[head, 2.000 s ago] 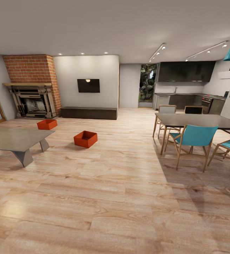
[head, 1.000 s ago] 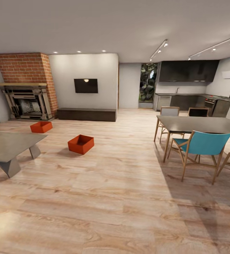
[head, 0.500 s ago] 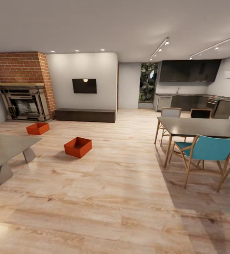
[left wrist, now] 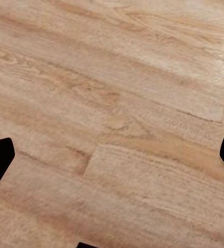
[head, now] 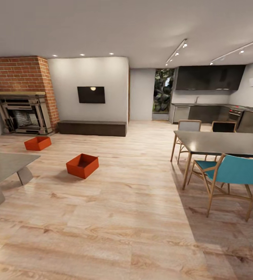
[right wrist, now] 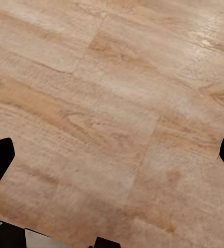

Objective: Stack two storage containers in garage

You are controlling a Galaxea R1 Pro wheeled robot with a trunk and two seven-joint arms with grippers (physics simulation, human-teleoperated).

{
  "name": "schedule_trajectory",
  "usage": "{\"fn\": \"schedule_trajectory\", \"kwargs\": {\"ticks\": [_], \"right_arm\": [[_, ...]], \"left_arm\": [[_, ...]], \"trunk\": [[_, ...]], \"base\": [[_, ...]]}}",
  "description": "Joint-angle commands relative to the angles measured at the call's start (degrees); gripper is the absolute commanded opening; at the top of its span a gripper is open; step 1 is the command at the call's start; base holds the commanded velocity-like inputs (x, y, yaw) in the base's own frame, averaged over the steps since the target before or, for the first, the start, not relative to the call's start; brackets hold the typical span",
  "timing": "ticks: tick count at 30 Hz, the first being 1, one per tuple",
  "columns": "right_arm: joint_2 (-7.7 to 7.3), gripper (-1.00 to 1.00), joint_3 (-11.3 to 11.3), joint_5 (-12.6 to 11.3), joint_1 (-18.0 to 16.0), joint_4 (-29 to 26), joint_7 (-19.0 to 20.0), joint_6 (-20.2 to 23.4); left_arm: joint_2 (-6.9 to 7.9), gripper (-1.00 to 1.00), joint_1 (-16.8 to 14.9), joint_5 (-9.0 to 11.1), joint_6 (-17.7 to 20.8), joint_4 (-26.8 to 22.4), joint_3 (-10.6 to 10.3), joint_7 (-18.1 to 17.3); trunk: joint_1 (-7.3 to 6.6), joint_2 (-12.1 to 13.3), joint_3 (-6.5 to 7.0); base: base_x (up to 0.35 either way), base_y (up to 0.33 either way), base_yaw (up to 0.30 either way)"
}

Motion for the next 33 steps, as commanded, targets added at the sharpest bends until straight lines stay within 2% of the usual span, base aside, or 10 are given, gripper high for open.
{"fn": "schedule_trajectory", "kwargs": {"ticks": [1, 33], "right_arm": [[-0.02, 1.00, 0.01, 0.03, 0.02, -0.08, 0.17, -0.05], [-0.02, 1.00, 0.01, 0.06, 0.02, -0.08, 0.17, -0.14]], "left_arm": [[-0.02, 1.00, -0.03, 0.42, -0.16, 0.02, -0.22, 0.02], [-0.10, 1.00, -0.03, 0.28, -0.16, 0.02, -0.22, 0.02]], "trunk": [[0.04, -0.02, -0.05], [0.04, -0.02, -0.05]], "base": [[0.325, -0.072, 0.000], [0.325, -0.071, 0.000]]}}
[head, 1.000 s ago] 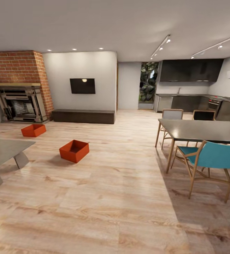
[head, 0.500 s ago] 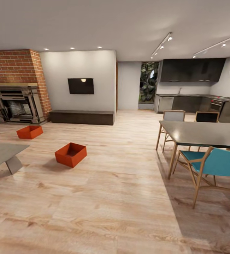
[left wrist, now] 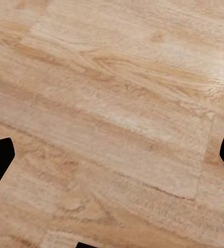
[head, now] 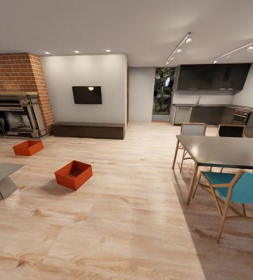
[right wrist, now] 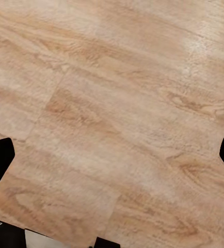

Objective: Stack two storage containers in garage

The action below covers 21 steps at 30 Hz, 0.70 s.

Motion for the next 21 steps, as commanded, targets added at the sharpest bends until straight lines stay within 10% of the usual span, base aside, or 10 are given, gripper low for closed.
{"fn": "schedule_trajectory", "kwargs": {"ticks": [1, 21], "right_arm": [[-0.02, 1.00, 0.01, 0.01, 0.02, -0.09, 0.17, -0.05], [-0.02, 1.00, 0.01, -0.08, 0.02, -0.09, 0.17, -0.05]], "left_arm": [[-0.02, 1.00, -0.03, 0.40, -0.16, 0.02, -0.21, 0.03], [0.10, 1.00, -0.03, 0.32, -0.18, 0.02, -0.21, -0.04]], "trunk": [[0.04, -0.03, -0.05], [0.04, -0.03, -0.05]], "base": [[0.325, -0.072, 0.000], [0.325, -0.071, 0.000]]}}
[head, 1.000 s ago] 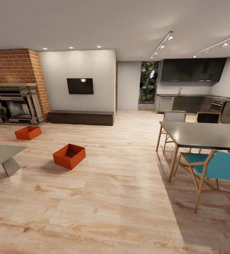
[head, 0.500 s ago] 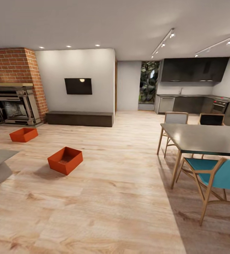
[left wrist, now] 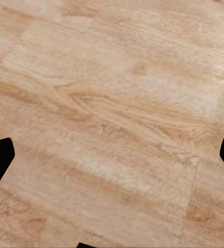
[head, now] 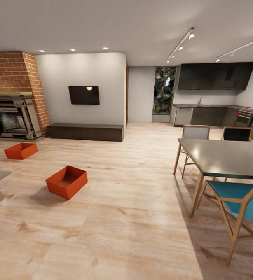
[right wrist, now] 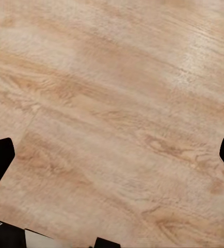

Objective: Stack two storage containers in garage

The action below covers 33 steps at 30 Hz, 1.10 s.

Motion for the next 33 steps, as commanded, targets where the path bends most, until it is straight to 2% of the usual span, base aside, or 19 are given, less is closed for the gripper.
{"fn": "schedule_trajectory", "kwargs": {"ticks": [1, 15, 33], "right_arm": [[-0.02, 1.00, 0.01, 0.02, 0.02, -0.09, 0.17, -0.05], [-0.02, 1.00, 0.01, 0.01, 0.02, -0.09, 0.17, -0.04], [-0.02, 1.00, 0.01, 0.01, 0.02, -0.09, 0.17, -0.03]], "left_arm": [[0.00, 1.00, -0.03, 0.39, -0.16, 0.02, -0.21, 0.02], [-0.07, 1.00, -0.03, 0.29, -0.23, 0.02, -0.28, 0.00], [0.26, 1.00, -0.03, 0.36, -0.15, -0.06, -0.29, -0.14]], "trunk": [[0.04, -0.03, -0.05], [0.04, -0.03, -0.05], [0.04, -0.03, -0.05]], "base": [[0.325, -0.071, 0.000], [0.301, -0.086, 0.000], [0.324, -0.006, 0.000]]}}
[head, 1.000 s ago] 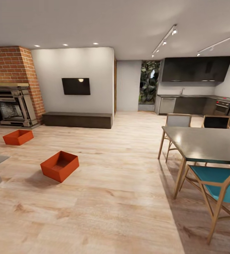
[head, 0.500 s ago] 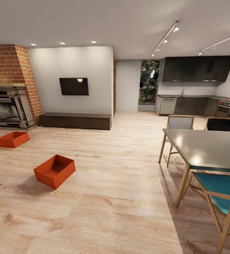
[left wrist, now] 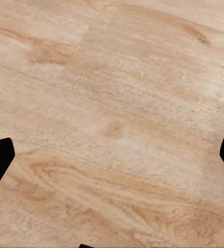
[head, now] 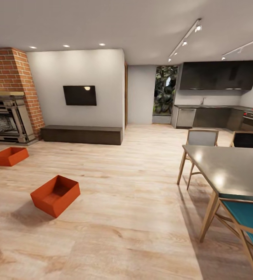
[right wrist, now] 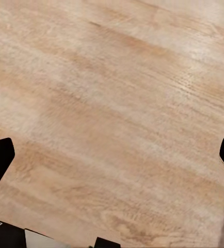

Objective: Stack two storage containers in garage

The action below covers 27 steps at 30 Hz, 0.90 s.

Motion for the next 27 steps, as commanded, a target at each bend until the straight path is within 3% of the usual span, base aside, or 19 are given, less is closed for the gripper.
{"fn": "schedule_trajectory", "kwargs": {"ticks": [1, 27], "right_arm": [[-0.02, 1.00, 0.01, 0.02, 0.02, -0.09, 0.17, -0.04], [-0.02, 1.00, 0.01, -0.03, 0.02, -0.09, 0.17, -0.02]], "left_arm": [[-0.01, 1.00, -0.03, 0.39, -0.14, 0.02, -0.20, 0.01], [0.03, 1.00, -0.03, 0.31, -0.07, 0.01, -0.20, 0.02]], "trunk": [[0.04, -0.02, -0.05], [0.04, -0.02, -0.05]], "base": [[0.325, 0.000, 0.000], [0.325, -0.030, 0.000]]}}
